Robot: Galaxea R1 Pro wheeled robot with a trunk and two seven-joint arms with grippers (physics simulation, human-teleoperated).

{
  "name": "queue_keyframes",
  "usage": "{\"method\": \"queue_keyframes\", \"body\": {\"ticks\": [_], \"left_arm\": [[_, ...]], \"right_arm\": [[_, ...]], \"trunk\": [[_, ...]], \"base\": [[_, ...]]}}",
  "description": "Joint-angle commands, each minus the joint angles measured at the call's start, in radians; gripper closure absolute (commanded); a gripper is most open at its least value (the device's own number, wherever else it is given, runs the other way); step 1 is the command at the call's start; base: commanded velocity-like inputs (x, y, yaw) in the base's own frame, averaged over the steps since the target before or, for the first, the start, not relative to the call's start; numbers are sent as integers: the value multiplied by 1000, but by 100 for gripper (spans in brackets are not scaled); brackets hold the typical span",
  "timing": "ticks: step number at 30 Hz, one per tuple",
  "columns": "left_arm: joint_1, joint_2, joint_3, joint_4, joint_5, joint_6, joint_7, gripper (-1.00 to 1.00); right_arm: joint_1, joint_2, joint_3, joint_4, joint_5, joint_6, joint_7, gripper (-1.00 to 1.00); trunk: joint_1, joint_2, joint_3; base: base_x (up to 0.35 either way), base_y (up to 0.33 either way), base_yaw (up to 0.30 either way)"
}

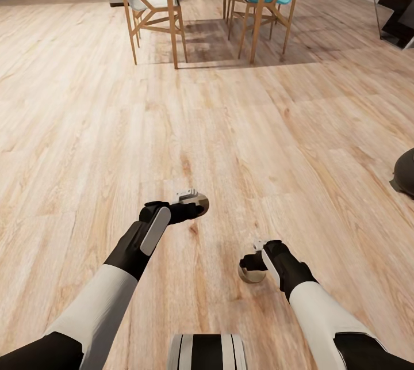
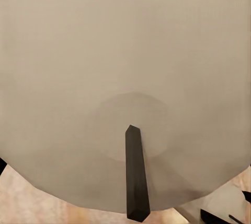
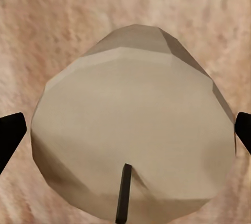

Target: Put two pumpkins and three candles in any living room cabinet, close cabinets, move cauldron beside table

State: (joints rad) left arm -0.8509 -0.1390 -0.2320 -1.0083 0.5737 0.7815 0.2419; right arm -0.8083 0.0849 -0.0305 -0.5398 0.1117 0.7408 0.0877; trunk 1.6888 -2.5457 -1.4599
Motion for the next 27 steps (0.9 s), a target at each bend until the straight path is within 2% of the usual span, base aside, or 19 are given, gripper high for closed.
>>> {"method": "queue_keyframes", "body": {"ticks": [1, 7, 11, 20, 21, 27], "left_arm": [[0, 0, -1, -1, 11, 2, 9, 100], [0, 0, -1, -1, 11, 2, 9, 100], [0, 0, -1, -1, 11, 2, 9, 100], [0, -1, -1, -1, 11, 2, 9, 100], [0, -1, -1, -1, 11, 2, 9, 100], [0, -1, -1, -1, 11, 2, 10, 100]], "right_arm": [[0, 1, -3, -2, 11, 5, 9, -100], [0, 1, -3, -2, 11, 5, 9, -100], [0, 1, -3, -2, 11, 5, 9, -100], [0, 1, -3, -2, 11, 5, 9, -100], [0, 1, -3, -2, 11, 5, 9, 100], [0, 1, -3, -2, 11, 3, 9, 100]], "trunk": [[0, 0, -1], [0, 0, -1], [2, -1, -16], [2, -1, -16], [2, -1, -16], [2, -1, -16]], "base": [[0, 0, 0], [0, 0, 0], [0, 0, 0], [0, 0, 0], [0, 0, 0], [0, 0, 0]]}}
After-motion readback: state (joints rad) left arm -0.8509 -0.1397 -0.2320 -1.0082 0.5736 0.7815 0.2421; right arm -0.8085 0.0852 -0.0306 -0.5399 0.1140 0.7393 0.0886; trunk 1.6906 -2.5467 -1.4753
